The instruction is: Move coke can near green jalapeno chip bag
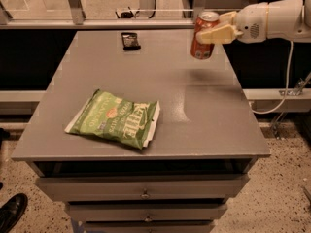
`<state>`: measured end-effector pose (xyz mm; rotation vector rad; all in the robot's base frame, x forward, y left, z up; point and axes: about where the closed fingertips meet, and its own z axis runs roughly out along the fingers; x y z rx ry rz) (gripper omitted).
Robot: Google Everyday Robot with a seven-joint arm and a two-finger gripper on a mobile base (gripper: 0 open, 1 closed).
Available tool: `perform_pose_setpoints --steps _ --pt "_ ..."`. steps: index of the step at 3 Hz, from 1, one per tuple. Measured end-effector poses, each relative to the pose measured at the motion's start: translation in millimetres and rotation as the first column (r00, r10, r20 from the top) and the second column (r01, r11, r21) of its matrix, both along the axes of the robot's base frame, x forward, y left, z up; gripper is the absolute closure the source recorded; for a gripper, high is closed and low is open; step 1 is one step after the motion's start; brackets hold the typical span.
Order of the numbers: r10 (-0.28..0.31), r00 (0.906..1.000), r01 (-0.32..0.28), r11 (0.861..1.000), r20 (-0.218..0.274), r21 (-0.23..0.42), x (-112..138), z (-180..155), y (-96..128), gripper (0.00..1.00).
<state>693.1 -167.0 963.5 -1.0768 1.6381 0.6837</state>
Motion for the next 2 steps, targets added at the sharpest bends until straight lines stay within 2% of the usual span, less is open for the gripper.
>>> perform_pose_setpoints --steps 1,2 --pt "0.165 0.986 -0.164 0.986 0.025 -0.037 -62.4 -7.0 38.3 1.0" --pt "0.311 0.9501 -0.31 0.949 0.016 -0.056 -118.5 -29.5 81.6 1.0"
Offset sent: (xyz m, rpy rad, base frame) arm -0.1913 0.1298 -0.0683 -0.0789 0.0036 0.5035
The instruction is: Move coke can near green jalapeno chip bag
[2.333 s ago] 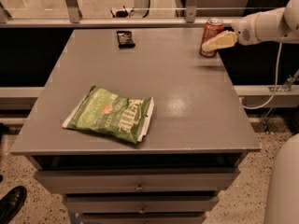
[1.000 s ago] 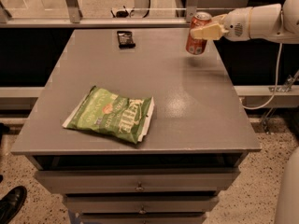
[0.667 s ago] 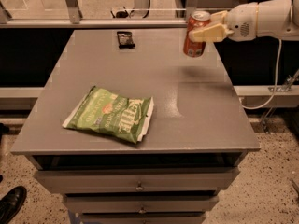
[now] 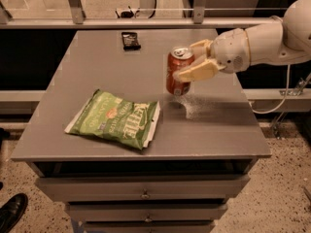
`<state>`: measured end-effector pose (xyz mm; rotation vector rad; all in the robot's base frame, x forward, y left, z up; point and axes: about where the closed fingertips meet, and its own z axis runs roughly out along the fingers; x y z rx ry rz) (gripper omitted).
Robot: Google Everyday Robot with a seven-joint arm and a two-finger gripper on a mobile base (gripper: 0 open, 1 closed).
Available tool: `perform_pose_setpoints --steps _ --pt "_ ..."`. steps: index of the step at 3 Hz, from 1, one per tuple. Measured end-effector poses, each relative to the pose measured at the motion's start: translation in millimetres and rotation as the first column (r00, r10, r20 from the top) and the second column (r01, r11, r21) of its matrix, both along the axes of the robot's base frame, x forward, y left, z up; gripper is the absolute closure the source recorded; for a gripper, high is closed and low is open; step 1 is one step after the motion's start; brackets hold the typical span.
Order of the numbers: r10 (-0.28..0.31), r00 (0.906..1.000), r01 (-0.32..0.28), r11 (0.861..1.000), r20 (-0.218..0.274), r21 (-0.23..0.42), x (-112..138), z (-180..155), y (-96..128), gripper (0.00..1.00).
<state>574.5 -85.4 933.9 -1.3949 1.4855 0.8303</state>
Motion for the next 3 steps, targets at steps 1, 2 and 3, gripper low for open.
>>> perform_pose_setpoints --steps 1,2,3 --pt "0.097 0.9949 -0.097 0.995 -0.03 -0.016 -32.4 -23.7 31.0 1.0" --pt "0.183 0.9809 -0.185 0.982 -0.068 -0.035 -55.9 -43.0 54.7 0.77" --pt "0.214 0.9732 -0.218 0.975 -0.084 -0.041 -63.9 -49.3 63.0 0.53"
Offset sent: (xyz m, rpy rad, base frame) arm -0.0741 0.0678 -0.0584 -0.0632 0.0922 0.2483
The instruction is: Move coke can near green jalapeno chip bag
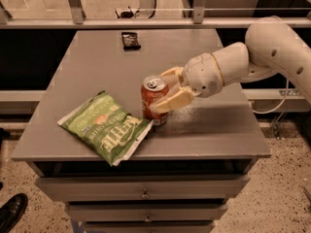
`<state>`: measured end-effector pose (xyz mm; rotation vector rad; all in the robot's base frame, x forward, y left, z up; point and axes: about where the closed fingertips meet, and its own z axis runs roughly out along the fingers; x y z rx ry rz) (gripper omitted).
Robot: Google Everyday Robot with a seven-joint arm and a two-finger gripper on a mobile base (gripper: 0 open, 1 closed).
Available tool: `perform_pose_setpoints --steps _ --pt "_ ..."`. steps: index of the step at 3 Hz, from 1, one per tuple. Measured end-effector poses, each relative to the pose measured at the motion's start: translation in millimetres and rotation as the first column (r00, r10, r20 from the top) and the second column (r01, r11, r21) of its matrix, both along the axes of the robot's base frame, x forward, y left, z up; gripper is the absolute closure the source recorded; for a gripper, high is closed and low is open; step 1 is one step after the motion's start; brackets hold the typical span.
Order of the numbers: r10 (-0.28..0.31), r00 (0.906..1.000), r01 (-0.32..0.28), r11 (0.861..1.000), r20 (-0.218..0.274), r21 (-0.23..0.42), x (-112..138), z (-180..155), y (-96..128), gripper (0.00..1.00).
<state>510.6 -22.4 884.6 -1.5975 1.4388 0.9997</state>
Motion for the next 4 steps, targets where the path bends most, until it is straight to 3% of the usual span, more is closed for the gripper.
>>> perform_pose_setpoints --steps 2,3,4 --pt "0.013 0.9999 -0.013 1.0 -0.007 -0.004 -3.0 -1.9 2.7 0.07" --pt "0.02 0.9998 -0.02 1.0 -0.007 -0.014 -2.5 -3.7 -1.7 0.0" --pt "-0.039 0.9981 0.041 0.998 0.047 -0.04 20.5 6.1 -50.0 0.0"
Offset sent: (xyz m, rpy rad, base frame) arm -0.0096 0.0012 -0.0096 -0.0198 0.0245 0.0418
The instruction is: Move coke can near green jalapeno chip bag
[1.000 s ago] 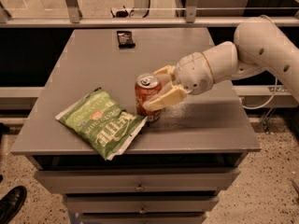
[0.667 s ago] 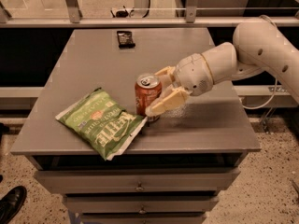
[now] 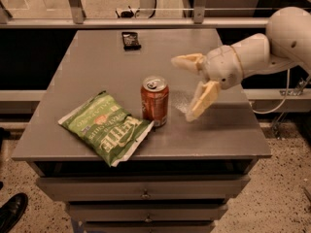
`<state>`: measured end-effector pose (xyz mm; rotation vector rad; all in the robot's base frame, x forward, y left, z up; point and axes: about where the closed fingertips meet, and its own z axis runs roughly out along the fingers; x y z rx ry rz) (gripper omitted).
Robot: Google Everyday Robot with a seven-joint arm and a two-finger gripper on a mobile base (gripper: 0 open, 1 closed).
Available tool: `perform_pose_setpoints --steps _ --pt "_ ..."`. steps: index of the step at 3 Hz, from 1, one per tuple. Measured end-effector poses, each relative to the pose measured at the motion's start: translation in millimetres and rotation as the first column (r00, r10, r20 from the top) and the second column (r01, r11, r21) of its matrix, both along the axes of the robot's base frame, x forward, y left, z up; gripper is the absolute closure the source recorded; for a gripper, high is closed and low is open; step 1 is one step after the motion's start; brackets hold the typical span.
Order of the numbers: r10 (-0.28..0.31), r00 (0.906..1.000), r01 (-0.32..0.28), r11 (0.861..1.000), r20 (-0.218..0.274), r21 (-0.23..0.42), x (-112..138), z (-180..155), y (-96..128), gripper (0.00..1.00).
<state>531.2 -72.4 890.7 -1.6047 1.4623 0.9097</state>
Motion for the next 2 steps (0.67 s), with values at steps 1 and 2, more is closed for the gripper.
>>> perform_pose_setpoints --steps 1,2 --pt "-0.077 0.9958 0.076 0.997 0.05 0.006 29.8 21.1 -61.1 0.0" --pt "-0.114 0.9875 0.112 0.993 0.109 0.021 41.0 46.3 -77.5 0.0"
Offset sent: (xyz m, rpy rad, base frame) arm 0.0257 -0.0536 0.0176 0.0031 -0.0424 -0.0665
